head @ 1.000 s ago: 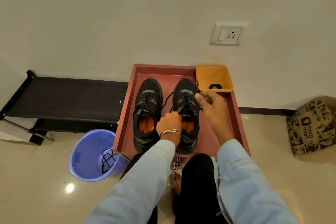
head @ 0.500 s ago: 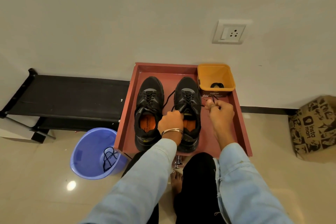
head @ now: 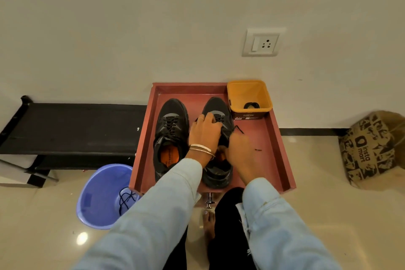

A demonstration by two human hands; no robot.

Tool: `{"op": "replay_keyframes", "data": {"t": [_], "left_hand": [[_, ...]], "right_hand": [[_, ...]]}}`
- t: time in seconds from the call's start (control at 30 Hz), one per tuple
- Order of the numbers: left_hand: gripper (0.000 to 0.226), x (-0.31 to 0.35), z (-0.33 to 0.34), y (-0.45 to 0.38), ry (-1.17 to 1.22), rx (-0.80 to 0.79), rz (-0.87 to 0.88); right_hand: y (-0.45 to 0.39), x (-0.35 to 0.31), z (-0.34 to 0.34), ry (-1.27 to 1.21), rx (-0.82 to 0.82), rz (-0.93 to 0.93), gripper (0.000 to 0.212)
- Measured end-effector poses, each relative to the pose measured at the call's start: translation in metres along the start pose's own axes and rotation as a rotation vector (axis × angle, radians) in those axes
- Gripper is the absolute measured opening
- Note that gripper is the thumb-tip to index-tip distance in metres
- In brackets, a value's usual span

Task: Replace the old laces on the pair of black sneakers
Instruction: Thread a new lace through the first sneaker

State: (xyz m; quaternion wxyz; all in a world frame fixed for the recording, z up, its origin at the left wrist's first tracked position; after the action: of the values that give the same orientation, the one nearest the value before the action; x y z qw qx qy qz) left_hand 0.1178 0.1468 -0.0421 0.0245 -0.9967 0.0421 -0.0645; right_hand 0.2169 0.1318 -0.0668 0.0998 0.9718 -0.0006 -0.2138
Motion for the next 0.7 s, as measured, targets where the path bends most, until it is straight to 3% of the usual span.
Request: {"op": "replay_keyframes", "data": {"t": [0.1, 0.33, 0.4, 0.5, 0.57, 0.63, 0.7], "left_hand": [[0.028, 0.006, 0.011, -0.004, -0.106, -0.008, 0.086], [0.025, 0.007, 0.023, -0.009, -0.009, 0.008, 0.068], [0.027, -0.004, 0.018, -0.010, 0.136, 0.065, -0.067], [0.032, -0.043, 0.021, -0.001, 0.487, 0.157, -0.551], [0.031, -0.054, 0.028, 0.005, 0.675, 0.161, -0.744], [0.025, -0.047, 0.022, 0.004, 0.687, 0.186, -0.682], [0.028, -0.033, 0.013, 0.000, 0.508, 0.231, -0.449]], "right_hand": [[0.001, 0.003, 0.011, 0.035, 0.007, 0.041, 0.028], [-0.008, 0.012, 0.020, -0.020, -0.023, 0.089, 0.032], [-0.009, 0.014, 0.021, -0.044, -0.028, 0.116, 0.031], [-0.010, 0.014, 0.022, -0.069, -0.018, 0.128, 0.030], [-0.010, 0.015, 0.023, -0.091, -0.024, 0.135, 0.028], [-0.010, 0.017, 0.024, -0.126, -0.038, 0.146, 0.026], [-0.010, 0.020, 0.025, -0.154, -0.039, 0.147, 0.024]]}}
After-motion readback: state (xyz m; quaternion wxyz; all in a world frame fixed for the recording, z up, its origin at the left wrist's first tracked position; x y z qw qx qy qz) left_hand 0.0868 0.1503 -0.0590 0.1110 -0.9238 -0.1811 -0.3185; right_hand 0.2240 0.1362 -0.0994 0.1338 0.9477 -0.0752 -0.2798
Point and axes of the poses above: each hand's wrist, its own y-axis away from the middle knuckle, its own z-axis out of the palm, x = y × z, the point moved 6 cm from there along -y, towards the middle knuckle, and after that the axes turned 1 degree about x, right-handed, at the moved point
